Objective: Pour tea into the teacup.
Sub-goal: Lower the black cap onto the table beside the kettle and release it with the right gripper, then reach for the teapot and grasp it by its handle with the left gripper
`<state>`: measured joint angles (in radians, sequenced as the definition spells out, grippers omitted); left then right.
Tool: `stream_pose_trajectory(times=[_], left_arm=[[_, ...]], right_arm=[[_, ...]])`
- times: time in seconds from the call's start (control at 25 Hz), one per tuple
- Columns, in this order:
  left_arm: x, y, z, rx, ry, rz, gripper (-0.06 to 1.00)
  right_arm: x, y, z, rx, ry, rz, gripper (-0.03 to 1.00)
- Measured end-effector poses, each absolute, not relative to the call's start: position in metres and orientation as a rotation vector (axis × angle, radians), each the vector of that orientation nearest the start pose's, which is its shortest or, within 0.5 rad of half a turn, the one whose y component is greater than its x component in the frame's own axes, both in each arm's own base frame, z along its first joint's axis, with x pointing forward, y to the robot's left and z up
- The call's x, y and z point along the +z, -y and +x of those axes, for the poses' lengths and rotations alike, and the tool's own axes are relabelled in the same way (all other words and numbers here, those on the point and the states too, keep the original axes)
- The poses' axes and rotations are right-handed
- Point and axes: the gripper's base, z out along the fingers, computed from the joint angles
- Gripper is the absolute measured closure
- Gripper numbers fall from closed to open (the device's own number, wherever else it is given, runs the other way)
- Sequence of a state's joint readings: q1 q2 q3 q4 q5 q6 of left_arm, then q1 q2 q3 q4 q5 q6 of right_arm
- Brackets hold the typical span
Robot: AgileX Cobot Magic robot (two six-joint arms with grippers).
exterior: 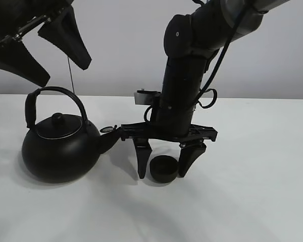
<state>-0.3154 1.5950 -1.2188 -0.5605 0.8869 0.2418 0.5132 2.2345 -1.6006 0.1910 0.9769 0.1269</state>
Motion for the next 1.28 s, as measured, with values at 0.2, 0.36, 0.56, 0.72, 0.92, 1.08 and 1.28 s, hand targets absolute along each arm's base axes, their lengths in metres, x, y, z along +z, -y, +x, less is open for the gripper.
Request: stream_pose_trajectory(times=[0.2, 0.36, 0.56, 0.72, 0.92, 1.08, 1.28], left_arm=[[0.280, 0.138, 0.302, -0.710, -2.661, 0.381, 0.37], [0.280, 0.138, 0.302, -0.710, -2.661, 0.381, 0.37], [0.280, 0.138, 0.302, -0.710, -2.661, 0.381, 0.37], [0.280, 0.138, 0.302, -0.710, -2.661, 0.381, 0.37], [0.280, 0.138, 0.302, -0.710, -2.661, 0.381, 0.37], [0.280, 0.138, 0.302, -0.710, -2.661, 0.381, 0.37], [0.280, 0.138, 0.302, -0.710, -2.661, 0.381, 0.37]], right_arm=[[0.121, -0.227, 0.371, 0.280, -3.107, -0.462, 0.43], [0.128, -0.227, 0.371, 0.292, -3.096, -0.465, 0.43], [0.155, -0.225, 0.370, 0.304, -3.030, -0.479, 0.43], [0.169, -0.222, 0.366, 0.282, -3.029, -0.503, 0.43], [0.195, -0.216, 0.362, 0.238, -2.982, -0.516, 0.43], [0.235, -0.198, 0.360, 0.268, -2.916, -0.439, 0.43], [0.287, -0.150, 0.356, 0.241, -2.858, -0.313, 0.43]])
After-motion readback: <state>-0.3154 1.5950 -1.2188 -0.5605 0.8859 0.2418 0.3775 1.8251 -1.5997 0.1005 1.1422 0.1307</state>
